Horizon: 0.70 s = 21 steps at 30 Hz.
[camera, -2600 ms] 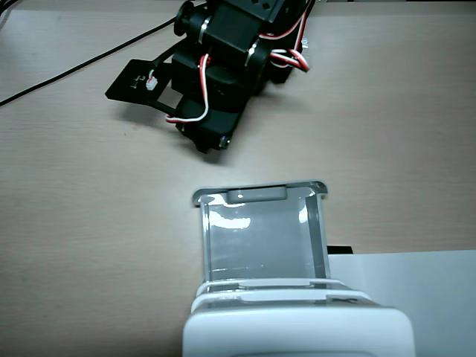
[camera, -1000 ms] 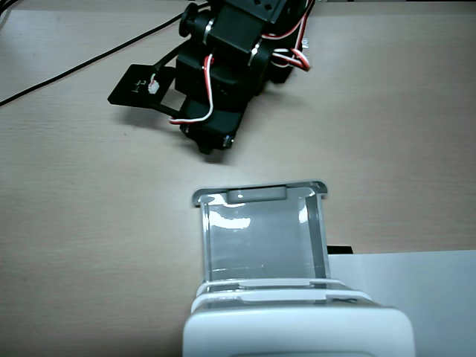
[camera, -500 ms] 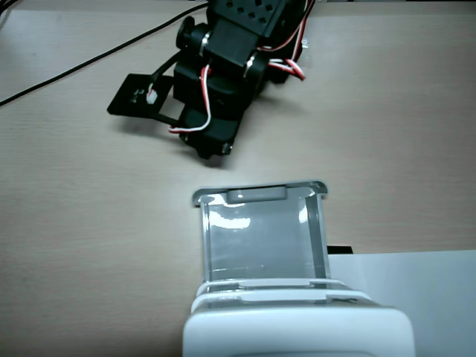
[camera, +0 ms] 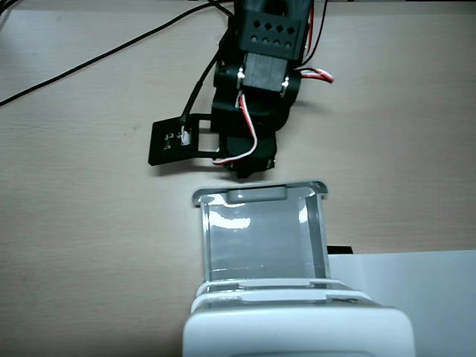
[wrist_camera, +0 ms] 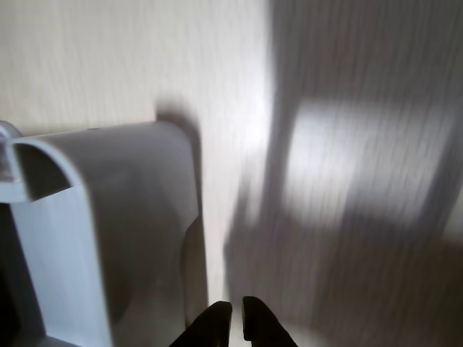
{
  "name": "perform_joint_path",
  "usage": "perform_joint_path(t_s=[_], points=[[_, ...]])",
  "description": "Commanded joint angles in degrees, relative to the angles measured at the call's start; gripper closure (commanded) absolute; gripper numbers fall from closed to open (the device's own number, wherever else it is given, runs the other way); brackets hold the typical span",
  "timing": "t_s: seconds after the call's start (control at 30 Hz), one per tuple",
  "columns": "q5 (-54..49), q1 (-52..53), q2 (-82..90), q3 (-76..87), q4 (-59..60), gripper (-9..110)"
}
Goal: Close drawer.
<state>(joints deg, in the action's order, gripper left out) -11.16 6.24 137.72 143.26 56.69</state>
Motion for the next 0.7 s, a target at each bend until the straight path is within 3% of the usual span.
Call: perform_joint_path(t_s=[0.0,0.4,0.67], points=[[-0.70,-2.46,-0.88,0.70,-2.29,101],[0.00,-9.40,-10.11,-0.53,-16.00,101],[0.70,-7.91,-27.42,-18.98,-20.65,101]])
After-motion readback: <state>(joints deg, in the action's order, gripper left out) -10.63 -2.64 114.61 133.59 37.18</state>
